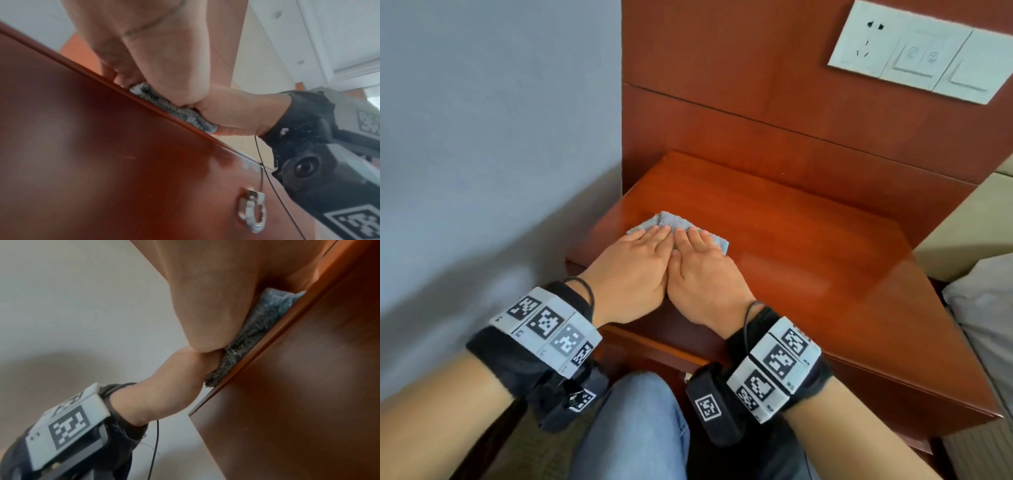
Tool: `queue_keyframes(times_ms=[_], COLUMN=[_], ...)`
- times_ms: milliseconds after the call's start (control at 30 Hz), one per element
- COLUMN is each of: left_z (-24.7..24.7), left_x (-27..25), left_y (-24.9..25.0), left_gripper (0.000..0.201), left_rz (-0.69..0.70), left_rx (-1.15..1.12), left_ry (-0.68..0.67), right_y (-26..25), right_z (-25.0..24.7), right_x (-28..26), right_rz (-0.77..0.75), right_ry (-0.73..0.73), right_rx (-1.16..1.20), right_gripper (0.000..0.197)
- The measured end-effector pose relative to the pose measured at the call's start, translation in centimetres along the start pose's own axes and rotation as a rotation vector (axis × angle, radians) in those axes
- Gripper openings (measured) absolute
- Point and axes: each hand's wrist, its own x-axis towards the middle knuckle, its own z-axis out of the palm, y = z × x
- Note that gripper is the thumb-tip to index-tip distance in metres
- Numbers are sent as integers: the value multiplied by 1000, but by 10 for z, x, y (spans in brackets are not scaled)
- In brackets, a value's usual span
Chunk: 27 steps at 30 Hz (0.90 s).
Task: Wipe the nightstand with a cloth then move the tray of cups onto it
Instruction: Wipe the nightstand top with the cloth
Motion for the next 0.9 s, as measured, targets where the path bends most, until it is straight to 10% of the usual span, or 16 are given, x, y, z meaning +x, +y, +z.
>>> queue_keyframes(times_ms=[433, 567, 900], left_z=[-9, -32, -21], left_x=[-34, -9, 109], left_y=[-62, -58, 30], left_gripper=[73, 57, 69], left_rz=[-213, -226, -16], left_rx=[-200, -138, -64], left_ry=[2, -242, -426], right_y=[-59, -43, 76], right_z=[22, 4, -57], right_x=[64, 62, 45], right_rz=[-55, 17, 96], right_ry=[-64, -122, -453], right_rx=[140, 147, -202], right_gripper=[82, 52, 57])
